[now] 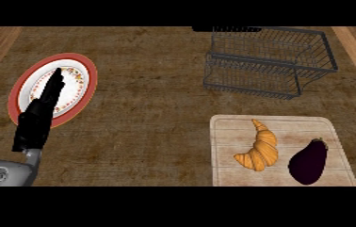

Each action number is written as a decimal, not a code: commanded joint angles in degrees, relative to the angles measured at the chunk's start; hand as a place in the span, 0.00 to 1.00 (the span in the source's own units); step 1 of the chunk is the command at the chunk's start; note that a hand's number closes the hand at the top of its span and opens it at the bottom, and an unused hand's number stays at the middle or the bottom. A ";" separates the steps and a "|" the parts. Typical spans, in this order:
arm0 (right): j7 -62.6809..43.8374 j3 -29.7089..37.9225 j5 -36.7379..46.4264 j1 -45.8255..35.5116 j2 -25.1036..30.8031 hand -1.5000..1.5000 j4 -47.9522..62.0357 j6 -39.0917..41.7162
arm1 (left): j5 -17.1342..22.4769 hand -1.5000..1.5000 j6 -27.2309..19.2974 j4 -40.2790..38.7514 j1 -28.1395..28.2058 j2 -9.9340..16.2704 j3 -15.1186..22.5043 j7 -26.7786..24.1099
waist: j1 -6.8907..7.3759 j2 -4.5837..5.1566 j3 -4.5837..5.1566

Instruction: Pick the eggplant from the cutting board and place it in the tiered basket

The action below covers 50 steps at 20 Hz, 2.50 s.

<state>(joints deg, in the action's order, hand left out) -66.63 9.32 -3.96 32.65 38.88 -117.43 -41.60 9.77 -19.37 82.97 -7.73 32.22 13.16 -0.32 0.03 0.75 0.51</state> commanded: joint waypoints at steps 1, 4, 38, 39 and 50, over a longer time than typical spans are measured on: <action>-18.34 1.53 -1.94 -2.28 4.37 0.00 -2.40 -1.09 | -0.37 0.50 0.87 -0.78 -2.03 -0.18 -0.04 0.88 | 1.01 -0.04 -0.19; -18.48 1.30 -6.64 -3.26 5.79 0.00 0.16 0.81 | -1.85 0.50 -0.29 -0.47 -4.12 -1.47 1.37 3.20 | 1.08 0.06 -0.25; -18.68 -28.51 -29.36 -18.62 33.66 0.00 5.43 -17.85 | -4.75 0.50 2.10 -3.92 -7.24 -5.35 -0.15 3.99 | 2.03 -0.10 -0.29; -18.68 -29.06 -30.10 -20.02 33.02 0.00 7.10 -17.51 | -4.92 0.50 1.65 -4.71 -4.81 -5.94 -0.29 1.21 | 2.52 -0.04 -0.30; -16.54 -41.27 -31.74 -31.80 27.81 0.00 16.04 -21.92 | -5.46 0.50 2.99 -0.74 -4.15 -4.16 -2.12 4.38 | 3.14 -0.21 -0.46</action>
<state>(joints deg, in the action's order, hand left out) -73.62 -28.60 -36.00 6.72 68.93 -105.94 -61.18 4.60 -16.67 80.49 -12.02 27.07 11.80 2.42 2.56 0.51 0.11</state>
